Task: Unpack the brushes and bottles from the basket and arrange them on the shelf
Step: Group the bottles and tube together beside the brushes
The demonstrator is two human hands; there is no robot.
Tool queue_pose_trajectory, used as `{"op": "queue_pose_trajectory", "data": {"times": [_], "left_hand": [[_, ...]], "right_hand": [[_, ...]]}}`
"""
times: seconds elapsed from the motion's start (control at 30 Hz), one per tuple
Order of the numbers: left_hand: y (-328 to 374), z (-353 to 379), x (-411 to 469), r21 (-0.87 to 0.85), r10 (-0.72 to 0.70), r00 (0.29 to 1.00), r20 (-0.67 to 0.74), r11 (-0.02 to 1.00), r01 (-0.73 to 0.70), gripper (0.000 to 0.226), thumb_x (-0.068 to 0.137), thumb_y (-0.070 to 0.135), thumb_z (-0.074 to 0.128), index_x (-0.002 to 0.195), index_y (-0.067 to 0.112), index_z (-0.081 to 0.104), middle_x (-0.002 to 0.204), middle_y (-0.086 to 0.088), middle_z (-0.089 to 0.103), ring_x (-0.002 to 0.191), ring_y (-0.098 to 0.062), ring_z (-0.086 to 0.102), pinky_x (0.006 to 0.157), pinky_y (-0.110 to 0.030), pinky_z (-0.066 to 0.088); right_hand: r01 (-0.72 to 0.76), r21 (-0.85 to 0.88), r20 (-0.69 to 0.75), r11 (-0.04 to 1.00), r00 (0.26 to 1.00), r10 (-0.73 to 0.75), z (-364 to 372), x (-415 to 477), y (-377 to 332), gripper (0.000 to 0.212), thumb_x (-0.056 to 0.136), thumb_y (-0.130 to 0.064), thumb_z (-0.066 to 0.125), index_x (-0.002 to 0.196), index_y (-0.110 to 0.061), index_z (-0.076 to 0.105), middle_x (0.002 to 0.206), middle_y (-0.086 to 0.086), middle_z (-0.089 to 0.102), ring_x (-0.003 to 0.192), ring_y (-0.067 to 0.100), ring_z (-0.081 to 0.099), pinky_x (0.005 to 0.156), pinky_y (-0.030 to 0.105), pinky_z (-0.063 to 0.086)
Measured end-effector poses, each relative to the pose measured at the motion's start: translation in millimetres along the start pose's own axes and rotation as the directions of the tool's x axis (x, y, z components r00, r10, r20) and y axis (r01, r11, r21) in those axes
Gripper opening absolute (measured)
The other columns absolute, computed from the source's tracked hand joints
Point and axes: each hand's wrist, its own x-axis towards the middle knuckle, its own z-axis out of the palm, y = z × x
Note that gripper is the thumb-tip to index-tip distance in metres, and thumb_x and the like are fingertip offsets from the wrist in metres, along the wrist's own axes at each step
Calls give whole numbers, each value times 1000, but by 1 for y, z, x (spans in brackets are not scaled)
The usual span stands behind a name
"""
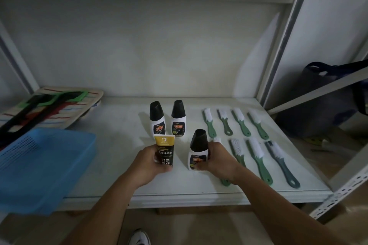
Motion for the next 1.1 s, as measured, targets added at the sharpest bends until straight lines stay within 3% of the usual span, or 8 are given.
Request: {"op": "queue_pose_trajectory", "data": {"times": [0.17, 0.33, 0.43, 0.5, 0.6, 0.8, 0.97, 1.1], "left_hand": [[-4, -1, 2, -14, -7, 1000, 15, 1000, 7, 36, 69, 17, 84, 96, 28, 64, 93, 9, 73, 88, -1, 65, 74, -22, 47], [-21, -19, 7, -48, -57, 998, 29, 997, 59, 49, 66, 0, 76, 106, 25, 63, 100, 2, 71, 95, -11, 67, 87, -40, 57], [-28, -37, 22, -151, -149, 974, -171, 981, 124, 37, 62, 0, 78, 92, 18, 63, 92, -4, 69, 85, -20, 67, 85, -46, 55], [-27, -42, 37, -162, -191, 952, -240, 975, 155, 47, 62, 8, 84, 101, 16, 60, 98, -3, 66, 87, -23, 65, 79, -42, 53], [-22, -42, 63, -148, -152, 970, -189, 981, 125, 69, 63, 6, 87, 121, 18, 51, 113, 0, 61, 102, -23, 60, 83, -39, 53], [-21, -34, 94, -265, -43, 997, -67, 964, 24, 53, 50, 34, 84, 100, 23, 70, 104, -8, 75, 101, -32, 69, 96, -57, 51], [-1, -31, 97, -451, -20, 997, 71, 891, 50, 50, 68, -16, 73, 115, -7, 61, 104, -23, 67, 99, -37, 64, 94, -51, 51], [6, -23, 102, -453, -9, 986, 169, 887, 86, 34, 77, -21, 63, 104, -1, 63, 93, -15, 71, 84, -24, 70, 75, -33, 57]], "right_hand": [[27, 86, 79, 996, 996, -33, -16, -6, -2, 56, 72, 19, 64, 120, -10, 64, 112, -2, 73, 104, 5, 68, 88, 20, 55], [19, 206, 13, 978, 1000, -23, -53, 8, -1, 80, 69, 39, 40, 132, -8, 55, 123, -3, 67, 120, 7, 61, 101, 22, 50], [6, 220, -36, 976, 999, 2, -61, 41, -8, 59, 79, 31, 51, 128, -2, 57, 120, 9, 68, 111, 18, 65, 87, 27, 58], [16, 175, -33, 984, 999, -11, -55, 70, -13, 50, 82, 21, 60, 127, 0, 58, 117, 14, 67, 111, 29, 65, 91, 36, 58], [43, 32, 38, 999, 998, -44, -38, 110, -23, 60, 75, 5, 79, 130, -4, 57, 118, 12, 67, 111, 27, 64, 99, 46, 53], [124, -129, 74, 984, 991, -115, -11, 146, -33, 44, 70, -15, 83, 111, -15, 69, 104, 2, 76, 96, 19, 71, 91, 41, 56], [96, -70, 56, 993, 994, -93, -23, 133, -21, 35, 76, -13, 82, 109, -11, 72, 101, 1, 78, 92, 15, 74, 87, 35, 58], [33, -69, 45, 997, 999, -30, -51, 115, -7, 38, 78, -12, 81, 114, -14, 71, 103, -1, 78, 95, 19, 74, 88, 40, 59]]}}
